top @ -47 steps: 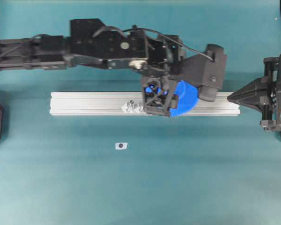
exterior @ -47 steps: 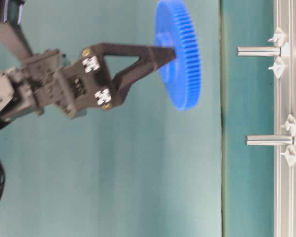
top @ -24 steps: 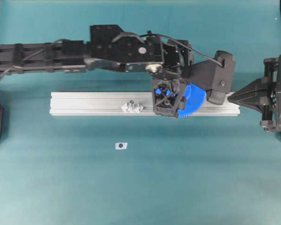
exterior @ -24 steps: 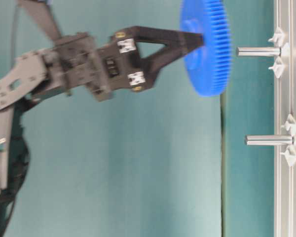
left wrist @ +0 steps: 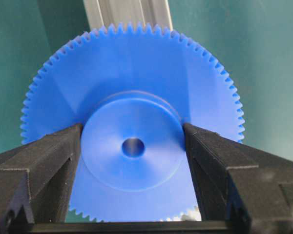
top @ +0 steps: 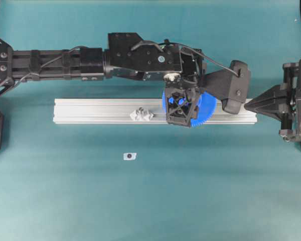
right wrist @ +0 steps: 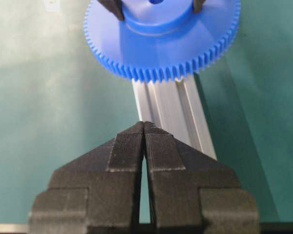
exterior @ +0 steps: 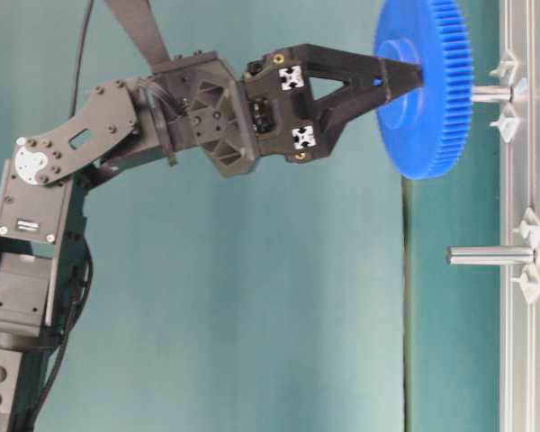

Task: Find the location of the shaft and insert the large gear.
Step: 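Align the gear's bore with the right shaft using the left gripper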

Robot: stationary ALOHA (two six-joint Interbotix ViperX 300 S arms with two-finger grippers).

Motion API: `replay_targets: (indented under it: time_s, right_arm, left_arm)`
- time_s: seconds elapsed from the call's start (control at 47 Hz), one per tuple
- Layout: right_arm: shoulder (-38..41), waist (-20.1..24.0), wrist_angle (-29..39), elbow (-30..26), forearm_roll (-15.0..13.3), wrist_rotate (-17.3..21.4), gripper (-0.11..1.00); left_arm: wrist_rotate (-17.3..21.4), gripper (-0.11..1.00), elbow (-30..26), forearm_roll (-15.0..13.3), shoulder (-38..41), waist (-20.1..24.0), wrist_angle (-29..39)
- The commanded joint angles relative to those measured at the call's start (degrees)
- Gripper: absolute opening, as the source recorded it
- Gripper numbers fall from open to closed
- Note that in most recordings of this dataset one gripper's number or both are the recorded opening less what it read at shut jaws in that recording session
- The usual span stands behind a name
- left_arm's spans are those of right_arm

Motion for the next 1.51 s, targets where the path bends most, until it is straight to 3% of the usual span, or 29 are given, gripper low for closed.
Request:
replay_targets:
  time_s: [0.0,1.489]
  right_arm:
    - [-0.09,-0.18,-0.53,-0.62,0.00,0.53,0.01]
    - [-1.58,-0.26,-0.18,-0.09,0.00,0.62,0.01]
  left_arm:
    - [0.18,0.70,-1.85,0.18,-1.49,0.09,-0.44]
    - [0.97,0.70,-1.85,0.18,-0.53,3.16,0.62]
